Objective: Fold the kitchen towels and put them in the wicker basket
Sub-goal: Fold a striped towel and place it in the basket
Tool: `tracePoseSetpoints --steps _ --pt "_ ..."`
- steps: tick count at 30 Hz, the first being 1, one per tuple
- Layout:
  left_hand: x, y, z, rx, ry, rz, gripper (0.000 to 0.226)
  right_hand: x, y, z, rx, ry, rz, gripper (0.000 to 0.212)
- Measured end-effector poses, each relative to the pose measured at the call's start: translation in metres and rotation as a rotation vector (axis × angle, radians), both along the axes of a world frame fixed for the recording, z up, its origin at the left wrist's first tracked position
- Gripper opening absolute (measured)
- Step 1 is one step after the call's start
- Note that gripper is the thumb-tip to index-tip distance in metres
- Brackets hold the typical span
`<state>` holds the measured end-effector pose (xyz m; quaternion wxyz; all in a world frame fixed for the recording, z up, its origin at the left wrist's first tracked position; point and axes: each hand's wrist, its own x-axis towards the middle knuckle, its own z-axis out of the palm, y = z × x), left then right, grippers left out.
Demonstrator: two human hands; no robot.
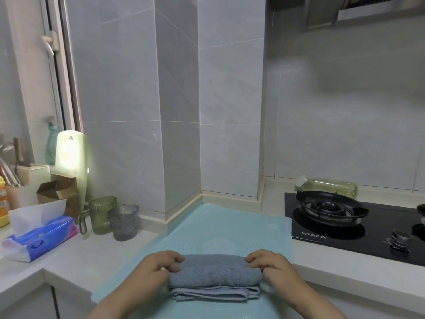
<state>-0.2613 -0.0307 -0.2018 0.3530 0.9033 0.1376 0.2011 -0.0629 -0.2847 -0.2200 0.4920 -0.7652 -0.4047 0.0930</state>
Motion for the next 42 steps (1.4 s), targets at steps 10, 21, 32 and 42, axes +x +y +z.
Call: tracePoseSetpoints --steps 10,21,32,42 --pt "0.037 -0.05 0.026 0.543 0.406 -0.006 0.069 -0.044 0.038 0.046 -0.535 -0.357 -0.131 0.059" --pt "0.029 -0.05 0.011 0.443 0.466 -0.052 0.122 -0.052 0.028 0.021 -0.577 -0.282 -0.069 0.099" --pt "0.006 -0.043 -0.009 -0.288 0.114 0.143 0.099 -0.057 0.009 0.009 -0.201 0.032 -0.17 0.101" --pt "-0.018 -0.033 -0.012 -0.51 -0.052 -0.042 0.093 -0.065 -0.008 0.001 0.107 0.349 -0.043 0.068"
